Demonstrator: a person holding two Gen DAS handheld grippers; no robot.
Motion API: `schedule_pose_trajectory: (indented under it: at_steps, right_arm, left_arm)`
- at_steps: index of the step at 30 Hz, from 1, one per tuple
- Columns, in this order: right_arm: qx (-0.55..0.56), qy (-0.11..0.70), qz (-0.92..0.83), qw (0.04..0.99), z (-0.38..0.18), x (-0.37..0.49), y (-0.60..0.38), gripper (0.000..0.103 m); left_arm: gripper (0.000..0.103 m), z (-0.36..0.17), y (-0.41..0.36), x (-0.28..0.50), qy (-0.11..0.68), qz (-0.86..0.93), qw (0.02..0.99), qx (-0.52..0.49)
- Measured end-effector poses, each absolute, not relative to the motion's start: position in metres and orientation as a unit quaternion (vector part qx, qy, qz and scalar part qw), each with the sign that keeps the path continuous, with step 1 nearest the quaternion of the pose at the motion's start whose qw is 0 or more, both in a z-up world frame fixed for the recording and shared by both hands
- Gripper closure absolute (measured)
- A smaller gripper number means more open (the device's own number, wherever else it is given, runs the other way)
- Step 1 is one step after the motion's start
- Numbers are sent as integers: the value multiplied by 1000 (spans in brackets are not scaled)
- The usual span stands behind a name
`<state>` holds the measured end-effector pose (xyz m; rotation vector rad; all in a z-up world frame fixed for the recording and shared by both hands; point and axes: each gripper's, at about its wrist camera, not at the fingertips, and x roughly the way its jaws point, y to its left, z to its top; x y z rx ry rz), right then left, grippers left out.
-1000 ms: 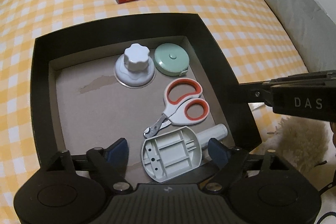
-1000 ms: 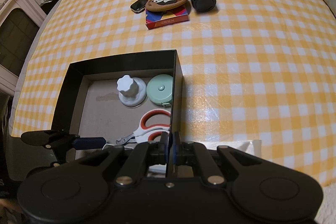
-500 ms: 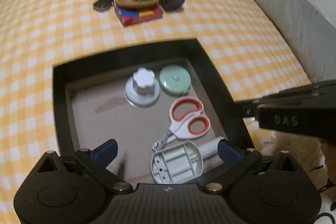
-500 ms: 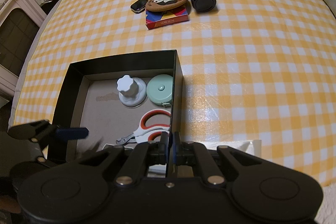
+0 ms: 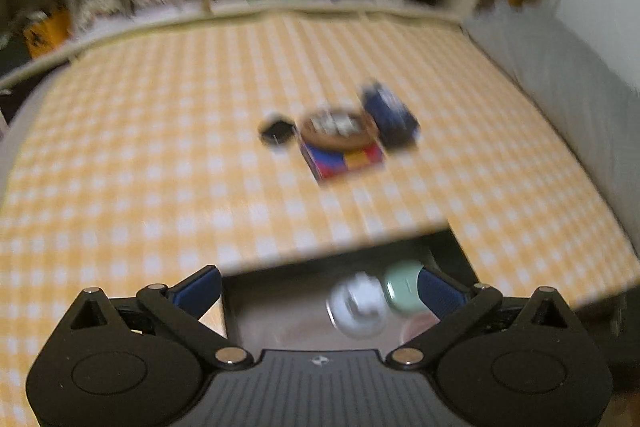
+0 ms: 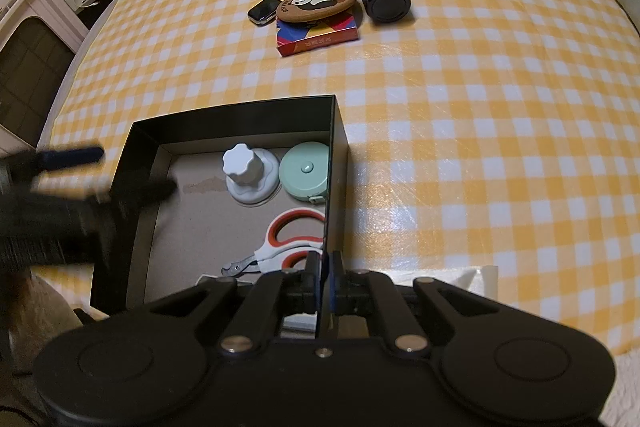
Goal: Organize rigid objects
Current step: 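Move the left tool to the panda cork coaster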
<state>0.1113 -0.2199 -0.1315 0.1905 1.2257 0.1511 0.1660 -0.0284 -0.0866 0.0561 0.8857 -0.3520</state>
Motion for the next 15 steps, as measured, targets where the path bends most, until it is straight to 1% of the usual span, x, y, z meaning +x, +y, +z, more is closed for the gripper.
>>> schedule_pose_trajectory:
  at_steps: [4,9,15]
  right_arm:
    - [89,574,71,811,-131,111,-220,98]
    - [90,574,70,811,-132,112,-221,98]
    - [88,574,70,811,-132,112,-221,98]
  left_arm:
    - [0,-77,-18,191,376,-133,917,24]
    - [0,-81,-9,229,348,-100,932,4]
    - [0,-96,-17,264,321,-81,942,48]
